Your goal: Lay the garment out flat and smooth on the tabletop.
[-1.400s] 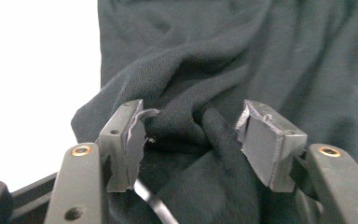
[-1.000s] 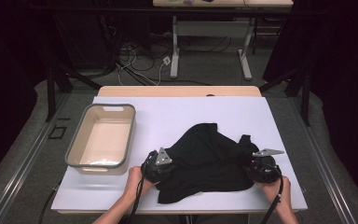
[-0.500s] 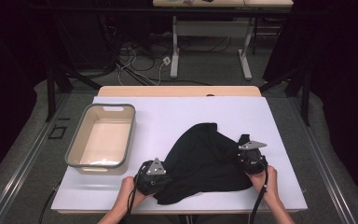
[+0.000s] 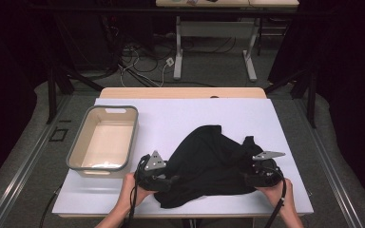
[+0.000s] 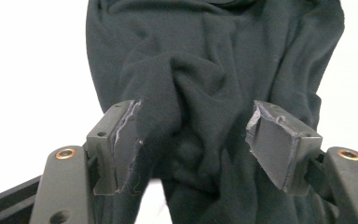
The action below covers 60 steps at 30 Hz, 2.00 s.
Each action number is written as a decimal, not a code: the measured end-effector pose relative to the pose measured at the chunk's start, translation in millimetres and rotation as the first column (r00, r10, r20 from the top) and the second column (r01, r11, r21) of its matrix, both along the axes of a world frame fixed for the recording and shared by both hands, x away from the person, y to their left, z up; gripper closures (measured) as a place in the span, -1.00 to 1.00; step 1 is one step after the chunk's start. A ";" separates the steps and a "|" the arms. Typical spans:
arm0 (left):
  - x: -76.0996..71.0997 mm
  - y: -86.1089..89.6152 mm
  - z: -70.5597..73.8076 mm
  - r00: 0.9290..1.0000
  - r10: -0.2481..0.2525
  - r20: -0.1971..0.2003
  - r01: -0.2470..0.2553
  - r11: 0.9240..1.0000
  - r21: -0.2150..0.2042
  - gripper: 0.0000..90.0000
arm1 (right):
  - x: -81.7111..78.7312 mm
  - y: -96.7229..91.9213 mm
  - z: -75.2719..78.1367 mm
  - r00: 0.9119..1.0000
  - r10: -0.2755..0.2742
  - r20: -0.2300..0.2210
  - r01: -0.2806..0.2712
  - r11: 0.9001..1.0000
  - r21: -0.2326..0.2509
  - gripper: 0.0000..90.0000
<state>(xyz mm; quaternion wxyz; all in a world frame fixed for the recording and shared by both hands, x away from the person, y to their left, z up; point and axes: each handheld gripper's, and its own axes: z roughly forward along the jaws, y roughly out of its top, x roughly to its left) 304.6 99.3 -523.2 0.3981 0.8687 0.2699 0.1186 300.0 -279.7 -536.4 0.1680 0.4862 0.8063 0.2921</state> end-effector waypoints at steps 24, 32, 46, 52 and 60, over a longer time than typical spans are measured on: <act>20.5 -7.7 -36.4 0.998 0.034 -0.055 -0.033 0.999 0.024 0.14 | -23.3 15.1 -9.4 0.995 0.093 -0.030 -0.095 0.994 -0.054 0.12; 17.8 -7.2 -37.4 0.999 0.012 -0.040 -0.011 1.000 0.014 0.60 | -22.4 17.1 -9.9 0.996 0.092 0.016 -0.090 0.993 -0.075 0.70; -7.2 -5.0 -28.9 0.992 -0.071 -0.100 0.075 0.997 0.035 0.73 | -7.9 30.3 -8.7 0.993 0.076 0.087 -0.059 0.981 -0.183 0.89; -12.2 -12.5 -26.4 0.995 -0.068 -0.071 0.073 0.994 0.077 0.44 | 6.4 29.0 -10.2 0.994 0.055 0.092 -0.037 0.981 -0.192 0.86; -2.6 -7.9 -13.6 0.999 -0.019 -0.032 0.018 1.000 -0.023 -0.29 | -1.8 23.1 -5.4 0.996 0.049 0.080 -0.038 0.990 -0.133 0.23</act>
